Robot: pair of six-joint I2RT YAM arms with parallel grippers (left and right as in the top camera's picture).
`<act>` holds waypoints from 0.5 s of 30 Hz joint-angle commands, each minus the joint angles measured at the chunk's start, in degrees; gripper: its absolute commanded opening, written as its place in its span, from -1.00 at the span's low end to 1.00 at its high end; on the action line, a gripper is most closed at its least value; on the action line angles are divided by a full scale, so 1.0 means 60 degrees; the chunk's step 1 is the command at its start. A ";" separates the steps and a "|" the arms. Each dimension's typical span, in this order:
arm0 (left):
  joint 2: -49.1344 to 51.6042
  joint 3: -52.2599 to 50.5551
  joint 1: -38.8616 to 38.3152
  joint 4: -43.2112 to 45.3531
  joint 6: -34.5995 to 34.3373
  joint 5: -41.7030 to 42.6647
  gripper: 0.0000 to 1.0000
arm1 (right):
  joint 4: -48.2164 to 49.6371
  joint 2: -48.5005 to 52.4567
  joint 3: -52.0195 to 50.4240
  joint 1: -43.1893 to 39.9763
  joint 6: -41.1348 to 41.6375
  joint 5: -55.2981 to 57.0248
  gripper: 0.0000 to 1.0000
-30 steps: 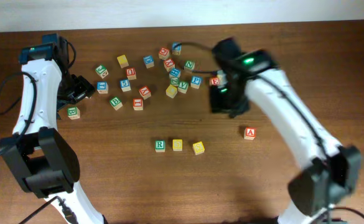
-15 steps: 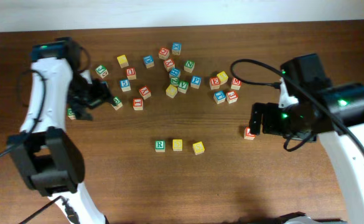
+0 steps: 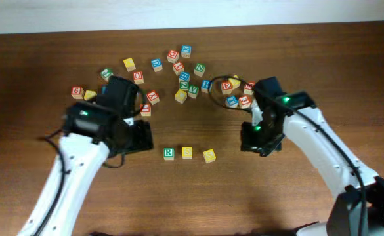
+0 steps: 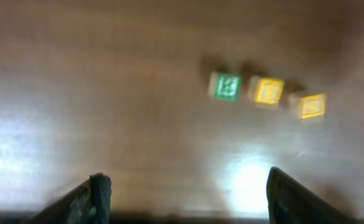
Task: Spell out RSS
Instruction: 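Lower both grippers to either end of the R-S-S row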
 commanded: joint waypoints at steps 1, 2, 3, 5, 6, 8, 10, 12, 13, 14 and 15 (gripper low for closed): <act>0.0098 -0.2240 -0.0029 0.1497 -0.0240 0.0189 0.31 | 0.0506 0.0321 -0.0463 0.0973 0.0670 -0.0204 -0.81; 0.0193 -0.2911 -0.0029 0.2251 -0.0240 0.0186 0.13 | 0.1053 0.0463 -0.0780 0.1461 0.1231 -0.0193 -0.87; 0.0386 -0.3351 -0.0018 0.2863 -0.0240 0.0091 -0.06 | 0.1424 0.0663 -0.1005 0.1861 0.1541 -0.0193 -0.91; 0.1024 -0.3515 0.0237 0.3293 -0.0240 -0.0029 -0.24 | 0.1807 0.1169 -0.1096 0.2386 0.2029 -0.0197 -0.92; 0.1311 -0.3515 0.0488 0.3355 -0.0244 -0.0029 -0.32 | 0.1942 0.1439 -0.1096 0.2583 0.2106 -0.0211 -0.92; 0.1847 -0.3515 0.1348 0.3351 -0.0637 -0.0004 -0.31 | 0.2218 0.1909 -0.1096 0.2958 0.2280 -0.0237 -0.92; 0.1967 -0.3515 0.2109 0.3304 -0.0630 0.0189 -0.06 | 0.2535 0.2084 -0.1096 0.3045 0.2448 -0.0233 -0.92; 0.1967 -0.3515 0.2488 0.3293 -0.0630 0.0186 0.08 | 0.3038 0.2084 -0.1096 0.3045 0.2608 -0.0237 -0.92; 0.1967 -0.3515 0.2503 0.3293 -0.0630 0.0186 0.24 | 0.3206 0.2084 -0.1096 0.3045 0.2634 -0.0237 -0.92; 0.1967 -0.3515 0.2503 0.3289 -0.0630 0.0186 0.34 | 0.3330 0.2084 -0.1096 0.3045 0.2630 -0.0237 -0.92; 0.1967 -0.3515 0.2503 0.3293 -0.0627 0.0186 0.38 | 0.3446 0.2084 -0.1096 0.3045 0.2634 -0.0240 -0.92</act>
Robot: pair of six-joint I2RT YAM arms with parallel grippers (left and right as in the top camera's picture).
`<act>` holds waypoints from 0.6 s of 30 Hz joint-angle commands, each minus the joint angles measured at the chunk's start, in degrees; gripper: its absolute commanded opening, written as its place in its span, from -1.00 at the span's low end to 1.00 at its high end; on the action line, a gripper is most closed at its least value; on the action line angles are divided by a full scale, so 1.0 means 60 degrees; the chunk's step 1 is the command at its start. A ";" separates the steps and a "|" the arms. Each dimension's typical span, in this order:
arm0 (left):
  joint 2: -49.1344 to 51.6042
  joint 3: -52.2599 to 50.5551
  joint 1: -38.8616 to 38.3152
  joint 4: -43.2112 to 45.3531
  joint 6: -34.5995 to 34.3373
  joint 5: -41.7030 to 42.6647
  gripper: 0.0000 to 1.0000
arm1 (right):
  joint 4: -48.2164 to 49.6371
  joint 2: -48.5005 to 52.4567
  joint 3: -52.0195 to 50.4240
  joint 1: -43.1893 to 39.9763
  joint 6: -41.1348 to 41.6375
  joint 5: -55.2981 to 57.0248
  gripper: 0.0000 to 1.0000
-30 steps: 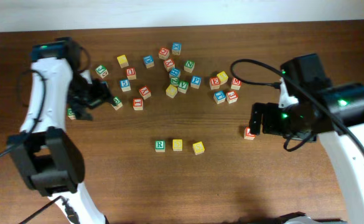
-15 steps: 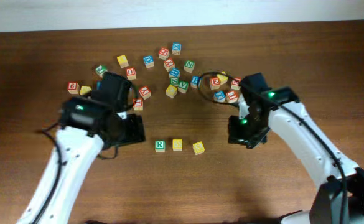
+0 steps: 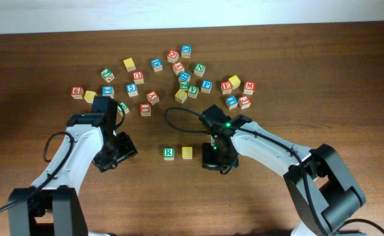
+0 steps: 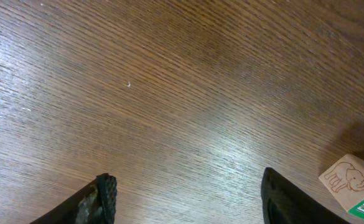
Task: Spell out RSS
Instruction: 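Lower both grippers to either end of the R-S-S row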
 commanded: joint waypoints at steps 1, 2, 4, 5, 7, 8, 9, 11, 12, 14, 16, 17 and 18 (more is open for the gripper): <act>0.0062 -0.0055 0.0033 0.0018 -0.0025 0.0073 0.40 | 0.0284 0.0058 -0.0033 0.0044 0.0142 -0.0066 -0.92; 0.0062 -0.0055 0.0029 0.0025 -0.0025 0.0073 0.41 | 0.0364 0.0058 -0.0033 0.0044 0.0146 -0.0091 -0.92; 0.0062 -0.0055 0.0022 0.0025 -0.0022 0.0073 0.52 | 0.0572 0.0058 -0.0033 0.0044 0.0321 -0.0095 -0.92; 0.0062 -0.0055 0.0022 0.0022 -0.0022 0.0076 0.51 | 0.0616 0.0058 -0.0033 0.0044 0.0321 -0.0091 -0.92; 0.0062 -0.0055 0.0000 0.0025 0.0062 0.0084 0.51 | 0.0812 0.0058 -0.0033 0.0044 0.0317 -0.0098 -0.92; 0.0062 -0.0055 -0.0073 0.0029 0.0248 0.0124 0.52 | 0.0878 0.0058 -0.0033 0.0044 0.0317 -0.0127 -0.92; 0.0062 -0.0055 -0.0164 0.0029 0.0375 0.0164 0.53 | 0.0856 0.0058 -0.0033 0.0044 0.0310 -0.0288 -0.92; 0.0066 -0.0055 -0.0517 0.0058 0.0452 0.0182 0.25 | 0.0801 -0.0011 0.0033 0.0025 -0.0284 -0.1461 -0.92; 0.0066 -0.0055 -0.0772 0.0102 0.0444 0.0178 -0.13 | 0.0576 -0.0277 0.0127 0.0000 -0.0521 -0.1592 -0.92; 0.0135 -0.0055 -0.0958 0.0291 0.0437 0.0186 -0.39 | -0.0423 -0.0838 0.0419 -0.0488 -0.0718 -0.1570 -0.92; 0.0433 -0.0055 -0.1049 0.0346 0.0441 0.0433 -0.87 | -0.1366 -0.1224 0.0659 -0.1406 -0.1636 -0.1362 -0.92; 0.0805 -0.0055 -0.1257 0.0521 0.0441 0.0437 -1.00 | -0.1643 -0.1220 0.0648 -0.2000 -0.1636 -0.0725 -0.92; 0.1158 -0.0055 -0.1519 0.0761 0.0444 0.0517 -1.00 | -0.1745 -0.1213 0.0612 -0.2379 -0.1632 -0.0215 -0.92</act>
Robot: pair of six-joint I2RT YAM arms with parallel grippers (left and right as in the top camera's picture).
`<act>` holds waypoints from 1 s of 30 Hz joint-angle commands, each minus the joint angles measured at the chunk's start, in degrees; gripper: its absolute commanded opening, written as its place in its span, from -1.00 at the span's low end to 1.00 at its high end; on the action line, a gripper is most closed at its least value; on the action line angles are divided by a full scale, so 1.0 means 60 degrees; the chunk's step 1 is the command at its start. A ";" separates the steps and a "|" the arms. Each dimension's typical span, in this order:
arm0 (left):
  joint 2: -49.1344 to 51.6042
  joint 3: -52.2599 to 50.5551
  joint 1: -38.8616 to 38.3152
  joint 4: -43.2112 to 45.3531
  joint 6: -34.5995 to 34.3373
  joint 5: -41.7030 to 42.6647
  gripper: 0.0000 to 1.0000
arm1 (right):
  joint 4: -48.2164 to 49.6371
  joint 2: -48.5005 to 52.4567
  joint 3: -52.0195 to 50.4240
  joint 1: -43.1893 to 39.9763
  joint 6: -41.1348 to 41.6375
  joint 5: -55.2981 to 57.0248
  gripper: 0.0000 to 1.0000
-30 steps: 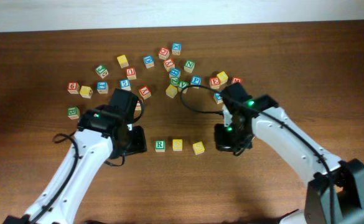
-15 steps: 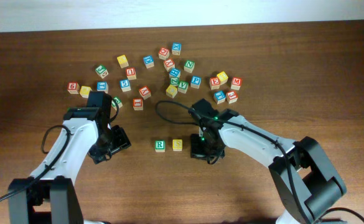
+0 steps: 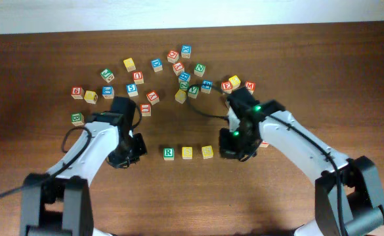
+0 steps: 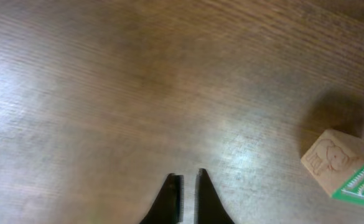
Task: Spell out RSS
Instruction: 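Lower both grippers to either end of the R-S-S row, then push the R block rightward with the left gripper to close gaps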
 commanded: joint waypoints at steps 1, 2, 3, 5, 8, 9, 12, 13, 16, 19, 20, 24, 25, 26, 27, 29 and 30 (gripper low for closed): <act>0.1020 -0.0047 -0.0758 0.0608 0.0058 0.0510 -1.00 | -0.0062 -0.0106 -0.0004 -0.0772 -0.0306 0.1078 -0.92; 0.1206 -0.0047 -0.1096 0.0943 0.0055 0.0608 -1.00 | 0.0000 -0.0106 -0.0084 -0.0772 -0.0306 0.1202 -0.92; 0.1264 -0.0047 -0.1246 0.1126 0.0055 0.0608 -1.00 | 0.0051 -0.0106 -0.0171 -0.0769 -0.0302 0.1330 -0.92; 0.1326 -0.0047 -0.1523 0.1661 0.0051 0.0612 -1.00 | 0.0339 -0.0106 -0.0423 -0.0769 -0.0306 0.1326 -0.92; 0.1432 -0.0047 -0.1530 0.2025 0.0058 0.0882 -1.00 | 0.1013 -0.0106 -0.0790 -0.0758 -0.0302 0.1286 -0.92; 0.1566 -0.0047 -0.1574 0.2116 0.0058 0.1195 -1.00 | 0.1158 -0.0106 -0.0882 -0.0739 -0.0302 0.1286 -0.92; 0.1825 -0.0047 -0.2138 0.2455 0.0051 0.1359 -1.00 | 0.1566 -0.0106 -0.1158 -0.0452 -0.0222 0.1311 -0.92; 0.1825 -0.0047 -0.2255 0.2583 0.0051 0.1537 -1.00 | 0.1672 -0.0106 -0.1180 -0.0379 -0.0168 0.1322 -0.92; 0.1825 -0.0047 -0.2572 0.2787 -0.0470 0.1628 -1.00 | 0.1909 -0.0106 -0.1213 -0.0142 0.0095 0.1322 -0.92; 0.1825 -0.0047 -0.2816 0.3180 -0.0484 0.2014 -1.00 | 0.1920 -0.0106 -0.1220 -0.0073 0.0095 0.1330 -0.92; 0.1825 -0.0047 -0.2878 0.3300 -0.0484 0.2014 -1.00 | 0.1963 -0.0106 -0.1220 -0.0073 0.0098 0.1330 -0.92; 0.1825 -0.0047 -0.2983 0.3450 -0.0477 0.2014 -1.00 | 0.2393 0.0390 -0.1231 -0.0073 0.0401 0.1311 -0.91; 0.1825 -0.0047 -0.2987 0.3483 -0.0404 0.2018 -1.00 | 0.2448 0.0510 -0.1235 -0.0073 0.0426 0.1297 -0.91; 0.1825 -0.0047 -0.3020 0.3504 -0.0408 0.2022 -1.00 | 0.2473 0.0572 -0.1235 -0.0073 0.0426 0.1293 -0.92; 0.1825 -0.0047 -0.3049 0.3537 -0.0404 0.2029 -1.00 | 0.2517 0.0576 -0.1235 -0.0073 0.0437 0.1260 -0.92; 0.1825 -0.0047 -0.3126 0.3548 -0.0404 0.2007 -1.00 | 0.2532 0.0576 -0.1239 -0.0058 0.0692 0.1260 -0.91; 0.1825 -0.0047 -0.3126 0.3577 -0.0408 0.2011 -1.00 | 0.2583 0.0576 -0.1264 0.0011 0.0907 0.1290 -0.91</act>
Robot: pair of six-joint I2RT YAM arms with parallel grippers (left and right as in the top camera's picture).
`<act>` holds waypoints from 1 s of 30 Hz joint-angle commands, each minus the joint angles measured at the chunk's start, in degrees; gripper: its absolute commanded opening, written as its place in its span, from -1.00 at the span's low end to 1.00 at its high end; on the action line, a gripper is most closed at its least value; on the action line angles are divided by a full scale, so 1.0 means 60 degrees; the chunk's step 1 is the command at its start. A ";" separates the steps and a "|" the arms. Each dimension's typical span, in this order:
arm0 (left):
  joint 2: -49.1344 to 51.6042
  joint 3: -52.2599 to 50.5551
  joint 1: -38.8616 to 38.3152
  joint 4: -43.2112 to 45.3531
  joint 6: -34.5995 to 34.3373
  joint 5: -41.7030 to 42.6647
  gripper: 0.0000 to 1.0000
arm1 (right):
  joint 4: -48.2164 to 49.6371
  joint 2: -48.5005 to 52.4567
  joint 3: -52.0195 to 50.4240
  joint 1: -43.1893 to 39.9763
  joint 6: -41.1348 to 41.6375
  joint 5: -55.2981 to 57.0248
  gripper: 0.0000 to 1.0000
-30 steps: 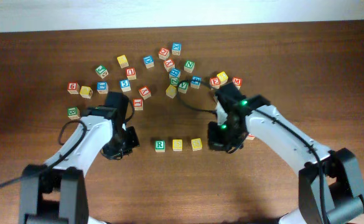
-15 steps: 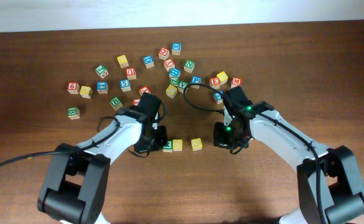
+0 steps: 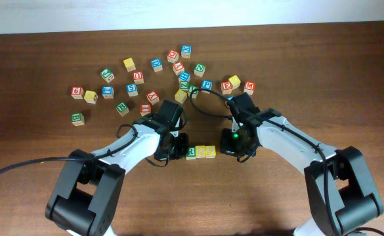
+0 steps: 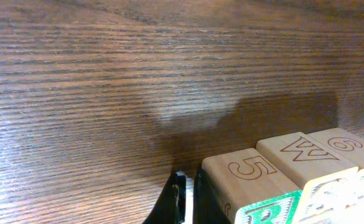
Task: Spell out RSS
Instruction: 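Push the R block rightward with the left gripper to close gaps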
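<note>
Three letter blocks stand touching in a short row at the table's middle: a green R block (image 3: 191,152), then two yellow S blocks (image 3: 201,151) (image 3: 211,151). My left gripper (image 3: 177,145) is shut with nothing between its fingers and rests against the R block's left side. In the left wrist view the left gripper (image 4: 188,184) shows its jaws closed beside the R block (image 4: 250,186). My right gripper (image 3: 234,145) sits just right of the row. Its jaws are hidden from above.
Many loose letter blocks (image 3: 178,72) lie scattered across the back of the table, from the left (image 3: 77,92) to the right (image 3: 249,86). One green block (image 3: 77,118) lies alone at the left. Both arms' cables loop over the middle.
The left gripper has moved right from open table to the R block's left side. The three blocks, spaced apart before, now touch, and the R sits farther right. The right gripper has barely shifted.
R, S and S stood spaced in a row, both grippers apart from them and the left one open. Then the right gripper covered the last S. Then the left gripper was shut left of the row. Now the row stands packed tight between both grippers.
</note>
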 commanded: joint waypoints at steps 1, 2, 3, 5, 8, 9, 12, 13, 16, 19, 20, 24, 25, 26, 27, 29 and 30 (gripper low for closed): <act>0.0233 -0.0091 -0.0084 0.0062 -0.0040 0.0069 -1.00 | 0.0157 0.0087 -0.0117 0.0251 0.0437 0.0069 -0.91; 0.0233 -0.0091 -0.0084 0.0066 -0.0040 0.0069 -1.00 | 0.0255 0.0087 -0.0124 0.0364 0.0441 0.0087 -0.91; 0.0233 -0.0091 -0.0084 0.0062 -0.0007 0.0069 -1.00 | 0.0430 0.0087 -0.0131 0.0455 0.0433 0.0087 -0.92; 0.0233 -0.0091 -0.0084 0.0127 0.0175 0.0069 -1.00 | 0.0630 0.0087 -0.0131 0.0608 0.0437 0.0087 -0.91; 0.0233 -0.0087 -0.0084 0.0135 0.0208 0.0069 -1.00 | 0.0747 0.0087 -0.0135 0.0710 0.0433 0.0087 -0.92; 0.0233 -0.0087 -0.0084 0.0138 0.0208 0.0073 -1.00 | 0.0747 0.0087 -0.0135 0.0710 0.0433 0.0091 -0.91; 0.0233 -0.0091 -0.0084 0.0138 0.0208 0.0073 -1.00 | 0.0805 0.0087 -0.0131 0.0710 0.0433 0.0076 -0.92; 0.0229 -0.0087 -0.0084 0.0127 0.0208 0.0069 -1.00 | 0.0761 0.0087 -0.0135 0.0707 0.0433 0.0087 -0.91; 0.0226 -0.0051 -0.0076 0.0120 0.0208 0.0066 -1.00 | 0.0612 0.0087 -0.0135 0.0707 0.0426 0.0095 -0.92; -0.0233 0.0076 0.0565 -0.0066 0.0204 0.0073 -1.00 | 0.0616 0.0087 -0.0131 0.0678 0.0331 0.0095 -0.92; -0.1045 0.0076 0.0776 -0.0685 0.0710 0.0069 -1.00 | 0.0492 0.0087 -0.0131 0.0492 0.0149 0.0168 -0.91; -0.1880 0.0044 0.0295 -0.2215 0.0557 0.0248 -1.00 | -0.0007 0.0087 -0.0131 -0.0739 -0.0280 0.0084 -0.90; -0.1858 -0.0058 -0.0102 -0.2320 0.0401 0.0240 -1.00 | -0.0069 0.0087 -0.0131 -0.0954 -0.0368 0.0058 -0.91; -0.1851 -0.0222 -0.0499 -0.2167 -0.0051 0.0211 -1.00 | -0.0106 0.0087 -0.0131 -0.1071 -0.0372 0.0058 -0.91; -0.1851 -0.0437 -0.0984 -0.1708 -0.0474 0.0193 -1.00 | -0.0109 0.0087 -0.0131 -0.1115 -0.0372 0.0062 -0.90; -0.1840 -0.0583 -0.1588 -0.1341 -0.1486 -0.0517 -1.00 | -0.0182 0.0087 -0.0131 -0.1129 -0.0372 0.0091 -0.90; -0.1818 -0.0583 -0.1705 -0.1195 -0.1534 -0.0659 -1.00 | -0.0178 0.0087 -0.0131 -0.1126 -0.0372 0.0087 -0.90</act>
